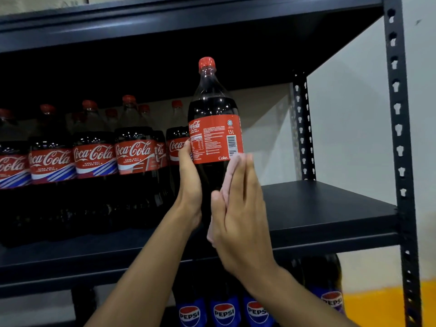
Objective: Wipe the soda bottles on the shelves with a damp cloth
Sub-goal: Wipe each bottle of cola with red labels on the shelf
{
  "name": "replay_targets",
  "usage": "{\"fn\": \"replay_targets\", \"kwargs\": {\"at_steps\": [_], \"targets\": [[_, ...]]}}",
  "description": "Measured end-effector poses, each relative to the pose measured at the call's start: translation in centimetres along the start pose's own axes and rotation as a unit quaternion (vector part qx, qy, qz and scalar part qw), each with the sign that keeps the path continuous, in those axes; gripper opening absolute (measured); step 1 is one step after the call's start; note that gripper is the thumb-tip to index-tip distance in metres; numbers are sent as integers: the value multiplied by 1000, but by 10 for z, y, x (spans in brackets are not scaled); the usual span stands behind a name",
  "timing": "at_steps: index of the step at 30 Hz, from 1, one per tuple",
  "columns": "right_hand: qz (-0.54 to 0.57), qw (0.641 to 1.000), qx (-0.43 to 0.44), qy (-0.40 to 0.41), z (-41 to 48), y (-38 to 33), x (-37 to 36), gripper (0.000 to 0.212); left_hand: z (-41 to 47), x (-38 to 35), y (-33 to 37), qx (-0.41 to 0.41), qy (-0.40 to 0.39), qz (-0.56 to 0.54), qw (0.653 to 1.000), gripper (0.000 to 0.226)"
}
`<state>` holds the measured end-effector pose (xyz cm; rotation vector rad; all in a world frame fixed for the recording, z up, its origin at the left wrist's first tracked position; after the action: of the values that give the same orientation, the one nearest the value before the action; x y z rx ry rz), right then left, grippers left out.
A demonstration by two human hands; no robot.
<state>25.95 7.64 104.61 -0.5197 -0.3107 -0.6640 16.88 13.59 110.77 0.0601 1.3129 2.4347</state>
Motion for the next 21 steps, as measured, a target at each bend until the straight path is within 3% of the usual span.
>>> {"fn": "replay_targets", "kwargs": {"at_steps": [4,10,18,21], "targets": [[-2,1000,-2,-19,2,1,1,70,-4,3,0,7,-7,5,1000,66],[31,999,-9,11,74,-14,33,67,-9,-1,11,16,-23,51,998,66],[89,996,12,1,169,-38,73,54,-2,-2,-1,-4,67,22,997,72],[117,993,6,31,159,-30,69,53,4,-1,-3,-2,38,17,999,70]]}}
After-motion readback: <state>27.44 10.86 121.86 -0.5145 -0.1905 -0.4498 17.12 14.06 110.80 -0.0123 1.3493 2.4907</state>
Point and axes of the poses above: each hand's wrist, its own z-axis towards the middle knuckle, its own x-axis out of the back of the hand, y = z × x, the point moved 5 cm from there along z, towards the middle knuckle, and after that the axes turned 15 degrees about -y, right-handed, at the moved point
